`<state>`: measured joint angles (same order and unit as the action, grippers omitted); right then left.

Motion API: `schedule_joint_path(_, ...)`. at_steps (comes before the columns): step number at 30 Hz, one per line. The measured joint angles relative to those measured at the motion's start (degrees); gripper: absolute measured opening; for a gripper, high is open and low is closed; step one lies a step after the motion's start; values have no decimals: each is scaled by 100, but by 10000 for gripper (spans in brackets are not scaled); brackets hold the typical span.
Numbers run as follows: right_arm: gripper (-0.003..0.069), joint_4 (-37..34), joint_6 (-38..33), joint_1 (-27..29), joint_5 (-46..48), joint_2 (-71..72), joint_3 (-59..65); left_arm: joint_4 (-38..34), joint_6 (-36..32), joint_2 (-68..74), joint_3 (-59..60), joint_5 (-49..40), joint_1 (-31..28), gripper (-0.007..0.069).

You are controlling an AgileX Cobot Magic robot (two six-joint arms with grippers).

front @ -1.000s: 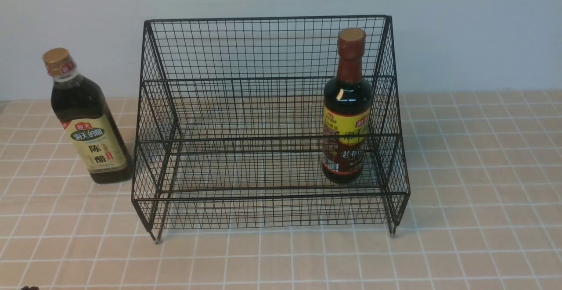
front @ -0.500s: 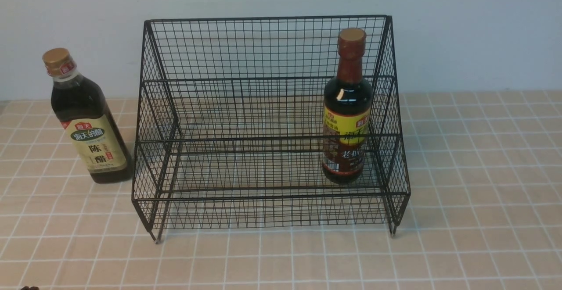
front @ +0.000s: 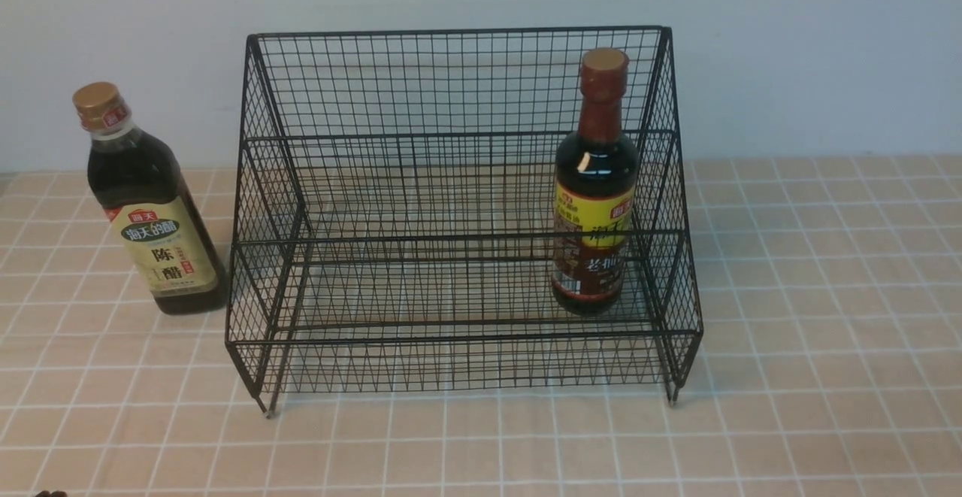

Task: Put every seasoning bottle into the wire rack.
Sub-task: Use the left arm to grab the condiment bottle closest to it

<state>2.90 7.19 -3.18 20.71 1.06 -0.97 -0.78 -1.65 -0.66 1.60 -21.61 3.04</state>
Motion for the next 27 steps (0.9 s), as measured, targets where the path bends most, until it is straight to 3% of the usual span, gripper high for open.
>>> schedule_joint_path(4, -15, 12, -4, 201, 7, -6, 222, 0, 0, 0, 0, -5, 0, -7)
schedule_joint_path(27, -15, 39, -82, 206, 14, -6, 222, 0, 0, 0, 0, -5, 0, -7)
